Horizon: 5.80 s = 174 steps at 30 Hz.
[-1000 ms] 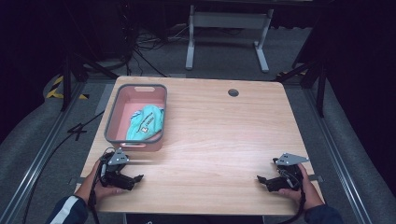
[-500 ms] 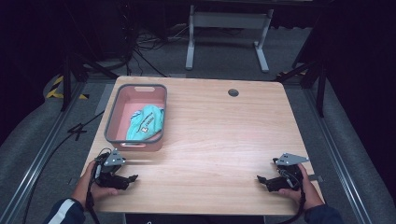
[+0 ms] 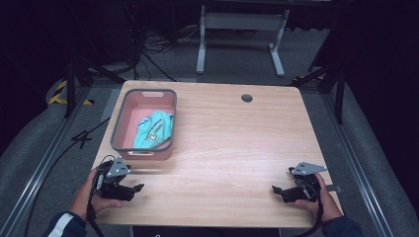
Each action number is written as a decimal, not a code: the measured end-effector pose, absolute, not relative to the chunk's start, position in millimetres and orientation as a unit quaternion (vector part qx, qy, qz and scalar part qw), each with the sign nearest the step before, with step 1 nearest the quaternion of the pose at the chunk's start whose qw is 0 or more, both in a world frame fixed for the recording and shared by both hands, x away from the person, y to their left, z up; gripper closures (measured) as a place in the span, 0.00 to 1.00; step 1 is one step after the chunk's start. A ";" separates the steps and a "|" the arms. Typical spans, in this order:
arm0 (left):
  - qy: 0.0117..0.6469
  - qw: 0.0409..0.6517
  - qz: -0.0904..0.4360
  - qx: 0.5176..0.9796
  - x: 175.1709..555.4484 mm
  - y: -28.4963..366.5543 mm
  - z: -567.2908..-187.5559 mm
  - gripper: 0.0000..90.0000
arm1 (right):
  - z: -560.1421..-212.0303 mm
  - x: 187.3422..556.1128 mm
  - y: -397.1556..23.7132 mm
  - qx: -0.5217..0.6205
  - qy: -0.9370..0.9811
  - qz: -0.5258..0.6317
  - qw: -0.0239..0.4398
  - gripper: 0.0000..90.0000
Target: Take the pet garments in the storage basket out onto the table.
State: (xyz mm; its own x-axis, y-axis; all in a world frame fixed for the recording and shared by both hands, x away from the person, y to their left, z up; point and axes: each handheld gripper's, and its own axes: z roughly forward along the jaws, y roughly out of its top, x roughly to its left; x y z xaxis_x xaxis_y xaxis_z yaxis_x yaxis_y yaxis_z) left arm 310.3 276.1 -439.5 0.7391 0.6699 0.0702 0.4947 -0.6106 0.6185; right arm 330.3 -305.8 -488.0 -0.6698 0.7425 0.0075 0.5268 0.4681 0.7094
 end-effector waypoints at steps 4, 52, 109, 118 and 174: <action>0.326 0.296 0.157 0.884 309.4 276.8 -432.3 0.23 | -488.0 330.3 -305.8 0.376 0.843 0.353 0.153 0.01; 0.321 0.298 0.205 0.875 374.5 268.7 -351.7 0.21 | -488.0 330.3 -305.9 0.376 0.843 0.352 0.153 0.01; 0.388 0.059 0.054 0.918 531.6 209.7 -438.3 0.13 | -488.0 330.3 -305.9 0.376 0.843 0.352 0.153 0.01; 0.408 0.063 0.033 0.910 533.7 212.2 -439.6 0.16 | -488.0 330.2 -305.9 0.376 0.843 0.352 0.153 0.01; 0.338 0.358 0.223 0.842 426.8 248.8 -329.1 0.86 | -488.0 330.3 -305.9 0.376 0.843 0.352 0.153 0.01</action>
State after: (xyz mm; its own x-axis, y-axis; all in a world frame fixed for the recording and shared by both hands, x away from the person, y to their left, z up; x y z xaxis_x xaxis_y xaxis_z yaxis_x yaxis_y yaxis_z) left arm 426.8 248.8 -329.1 0.6724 0.7280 0.1336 0.4092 -0.5161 0.7525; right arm 330.3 -305.9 -488.0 -0.6699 0.7424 0.0070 0.5266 0.4684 0.7094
